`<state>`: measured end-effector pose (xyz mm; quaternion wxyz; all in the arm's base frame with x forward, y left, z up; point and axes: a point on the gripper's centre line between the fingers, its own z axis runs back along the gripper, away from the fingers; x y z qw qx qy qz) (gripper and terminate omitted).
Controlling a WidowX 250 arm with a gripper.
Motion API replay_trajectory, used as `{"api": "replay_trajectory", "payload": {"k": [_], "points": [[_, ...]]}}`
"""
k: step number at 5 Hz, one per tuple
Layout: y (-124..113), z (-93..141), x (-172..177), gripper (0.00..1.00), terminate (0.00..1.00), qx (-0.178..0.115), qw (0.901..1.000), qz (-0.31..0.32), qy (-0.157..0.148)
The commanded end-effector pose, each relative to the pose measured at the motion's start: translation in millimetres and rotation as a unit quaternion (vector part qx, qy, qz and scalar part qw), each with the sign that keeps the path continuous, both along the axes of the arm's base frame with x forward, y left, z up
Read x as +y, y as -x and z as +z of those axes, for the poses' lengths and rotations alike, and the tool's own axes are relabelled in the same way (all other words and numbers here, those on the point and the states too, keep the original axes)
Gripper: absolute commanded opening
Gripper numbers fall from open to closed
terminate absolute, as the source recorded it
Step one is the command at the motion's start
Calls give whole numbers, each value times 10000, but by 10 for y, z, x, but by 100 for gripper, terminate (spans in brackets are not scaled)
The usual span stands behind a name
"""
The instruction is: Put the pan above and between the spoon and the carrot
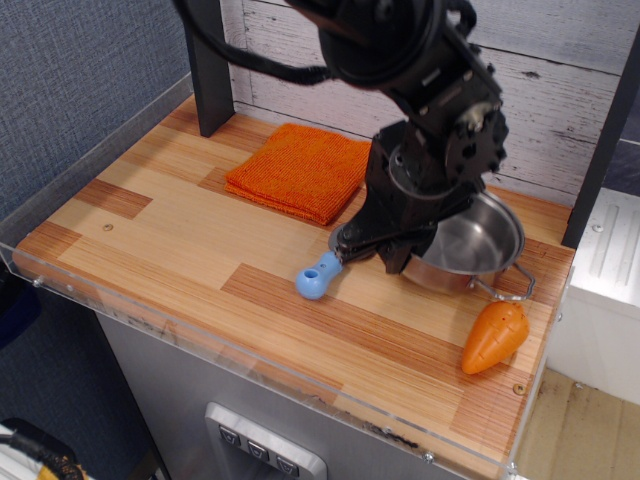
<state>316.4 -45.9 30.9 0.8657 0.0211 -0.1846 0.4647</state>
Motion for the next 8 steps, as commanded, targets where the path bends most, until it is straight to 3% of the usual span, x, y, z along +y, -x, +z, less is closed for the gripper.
{"api": "replay_trajectory", "payload": {"k": [1,2,5,8], "points": [[-122,-39,-60,0,0,-142,9998,-112,76],[-139,-64,-36,100,0,98,9999,33,55],[-100,69,99,100,0,2,9990,409,187],[34,806,213,100,0,-452,9963,464,556]]}}
